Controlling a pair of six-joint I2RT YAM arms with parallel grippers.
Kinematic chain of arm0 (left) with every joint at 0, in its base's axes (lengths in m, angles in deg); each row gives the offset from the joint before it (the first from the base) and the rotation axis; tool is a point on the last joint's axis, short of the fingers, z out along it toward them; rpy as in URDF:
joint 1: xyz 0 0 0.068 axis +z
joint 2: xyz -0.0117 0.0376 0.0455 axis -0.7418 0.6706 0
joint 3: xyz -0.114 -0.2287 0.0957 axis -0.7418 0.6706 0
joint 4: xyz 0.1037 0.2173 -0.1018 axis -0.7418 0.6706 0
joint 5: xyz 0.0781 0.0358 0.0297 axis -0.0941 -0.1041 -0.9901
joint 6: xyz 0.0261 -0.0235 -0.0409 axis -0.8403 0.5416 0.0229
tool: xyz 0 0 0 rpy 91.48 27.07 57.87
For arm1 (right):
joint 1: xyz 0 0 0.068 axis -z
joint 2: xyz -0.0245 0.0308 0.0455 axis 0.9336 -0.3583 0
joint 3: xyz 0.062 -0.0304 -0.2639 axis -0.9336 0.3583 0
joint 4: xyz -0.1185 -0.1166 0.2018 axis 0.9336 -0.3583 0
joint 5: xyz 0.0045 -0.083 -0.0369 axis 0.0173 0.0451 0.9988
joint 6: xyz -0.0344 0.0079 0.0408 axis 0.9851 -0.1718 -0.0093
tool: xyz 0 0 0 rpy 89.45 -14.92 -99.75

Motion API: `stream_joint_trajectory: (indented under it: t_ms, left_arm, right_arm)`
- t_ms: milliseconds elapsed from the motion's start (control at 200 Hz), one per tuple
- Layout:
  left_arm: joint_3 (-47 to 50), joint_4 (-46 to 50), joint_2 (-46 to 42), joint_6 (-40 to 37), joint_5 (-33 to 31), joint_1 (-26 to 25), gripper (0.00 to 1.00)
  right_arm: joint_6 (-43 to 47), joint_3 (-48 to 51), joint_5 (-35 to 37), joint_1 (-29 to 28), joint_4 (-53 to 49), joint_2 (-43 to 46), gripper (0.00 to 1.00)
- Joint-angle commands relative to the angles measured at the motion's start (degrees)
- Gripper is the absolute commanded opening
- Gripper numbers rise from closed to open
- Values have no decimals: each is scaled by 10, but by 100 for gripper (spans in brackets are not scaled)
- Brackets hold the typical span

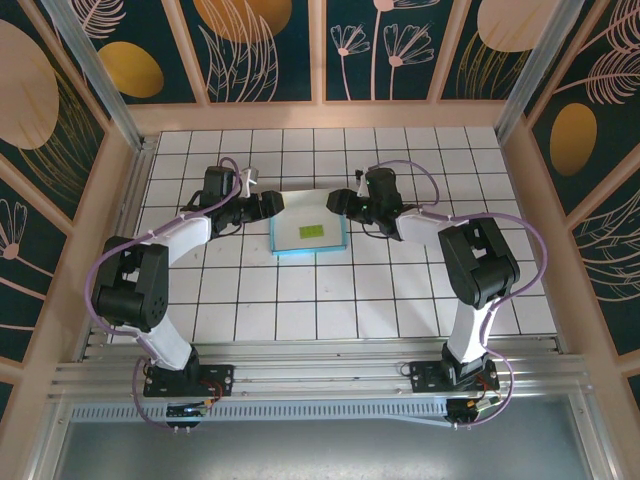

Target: Fold the paper box

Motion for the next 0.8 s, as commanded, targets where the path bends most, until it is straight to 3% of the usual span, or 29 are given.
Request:
stream_joint_trajectory:
  t_ms: [0, 621, 791]
  left_arm:
    - [12, -12, -15, 2, 16, -5, 69]
    - [59, -13, -20, -19, 3, -10, 70]
    - [71, -12, -51, -20, -14, -11, 70]
  right_arm:
    - [10, 13, 8, -12, 14, 17, 58]
    - [48, 52, 53, -27, 35, 13, 58]
    - [65, 80, 74, -29, 38, 50, 58]
